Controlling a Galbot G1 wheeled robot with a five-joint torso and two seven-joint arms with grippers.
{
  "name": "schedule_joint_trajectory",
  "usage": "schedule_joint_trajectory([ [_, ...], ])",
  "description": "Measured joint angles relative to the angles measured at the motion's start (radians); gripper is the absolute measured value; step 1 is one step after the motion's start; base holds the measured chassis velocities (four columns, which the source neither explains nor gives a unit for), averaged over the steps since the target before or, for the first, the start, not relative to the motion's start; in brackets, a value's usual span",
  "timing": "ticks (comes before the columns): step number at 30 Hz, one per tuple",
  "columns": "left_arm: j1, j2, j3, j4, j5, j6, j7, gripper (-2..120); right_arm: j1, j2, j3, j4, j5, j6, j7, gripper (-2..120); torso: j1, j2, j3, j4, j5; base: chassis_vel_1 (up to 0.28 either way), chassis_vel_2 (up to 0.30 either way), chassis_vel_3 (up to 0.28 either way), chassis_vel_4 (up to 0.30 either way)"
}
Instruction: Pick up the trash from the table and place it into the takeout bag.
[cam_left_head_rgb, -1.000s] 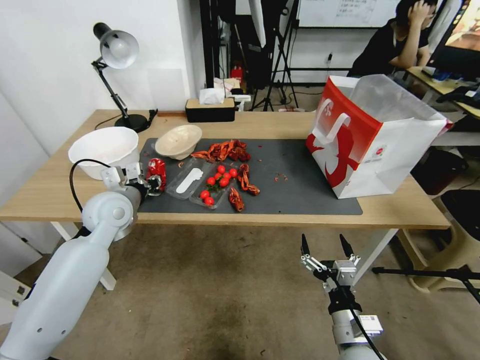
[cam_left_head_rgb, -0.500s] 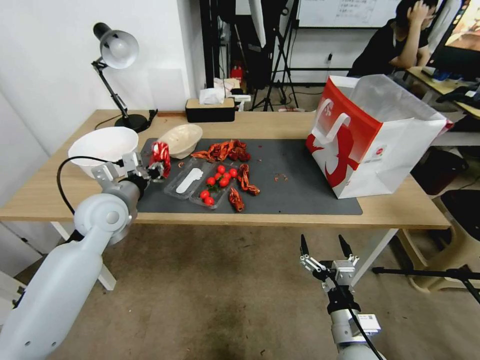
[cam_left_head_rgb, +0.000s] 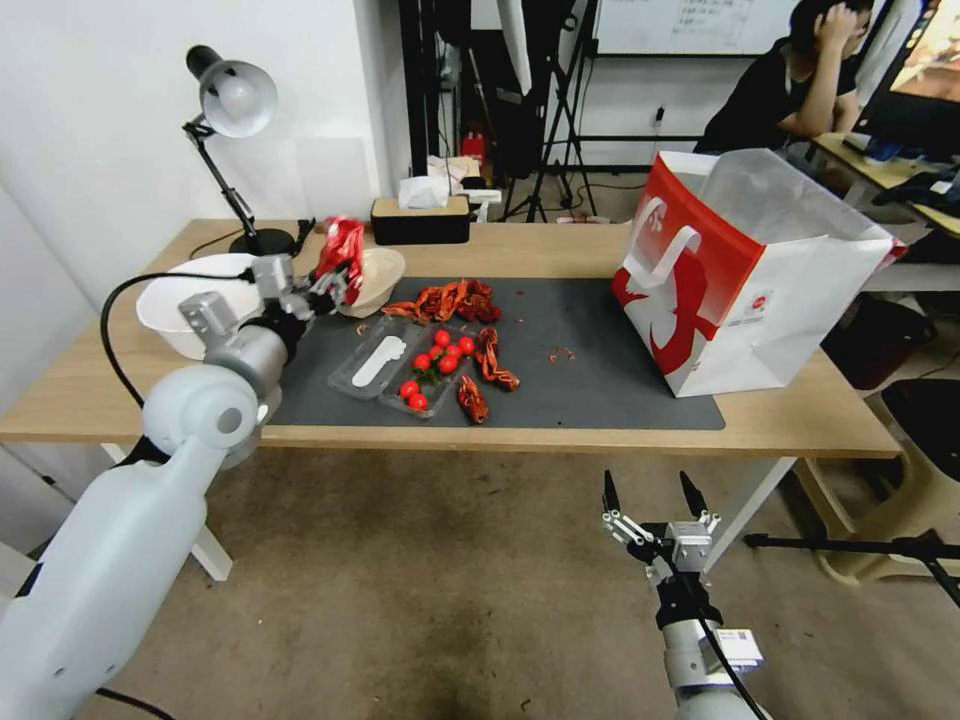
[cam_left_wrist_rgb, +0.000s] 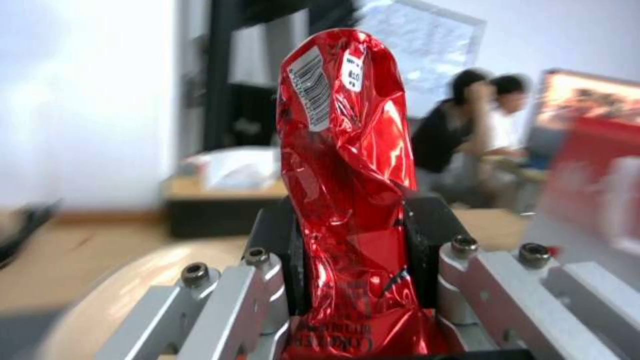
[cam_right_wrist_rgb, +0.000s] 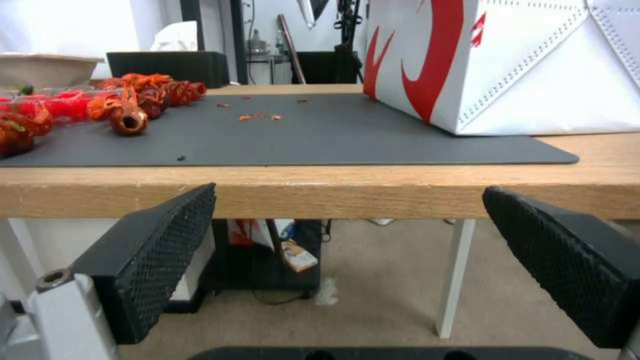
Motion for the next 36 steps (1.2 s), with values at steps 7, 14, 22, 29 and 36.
schedule_joint_trajectory([
  [7,-0.192,-0.060,0.173,0.124,0.008,-0.062,0.145,26,-0.014,0.013,0.003,0.011,-0.028,0.001,0.013,100,0.000,0.000,0.000,-0.0001,0.0000,0.000,0.000,0.000,0.000],
  [14,-0.324,-0.127,0.302,0.214,0.006,-0.067,0.156,26,-0.028,0.022,0.010,0.015,-0.035,0.006,0.013,100,0.000,0.000,0.000,-0.0002,0.0001,0.000,0.000,0.000,0.000],
  [22,-0.477,-0.234,0.439,0.330,0.003,-0.077,0.182,26,-0.041,0.026,0.021,0.015,-0.037,0.016,0.015,100,0.000,0.000,0.000,0.0002,-0.0001,0.000,0.000,0.000,0.000],
  [29,-0.675,-0.406,0.577,0.515,0.007,-0.152,0.302,26,-0.044,0.033,0.023,0.012,-0.039,0.026,0.016,100,0.000,0.000,0.000,-0.0002,0.0002,0.000,0.000,0.000,0.000],
  [36,-0.773,-0.481,0.647,0.627,0.016,-0.194,0.358,26,-0.038,0.027,0.020,0.007,-0.039,0.028,0.017,100,0.000,0.000,0.000,-0.0001,0.0001,0.000,0.000,0.000,0.000],
])
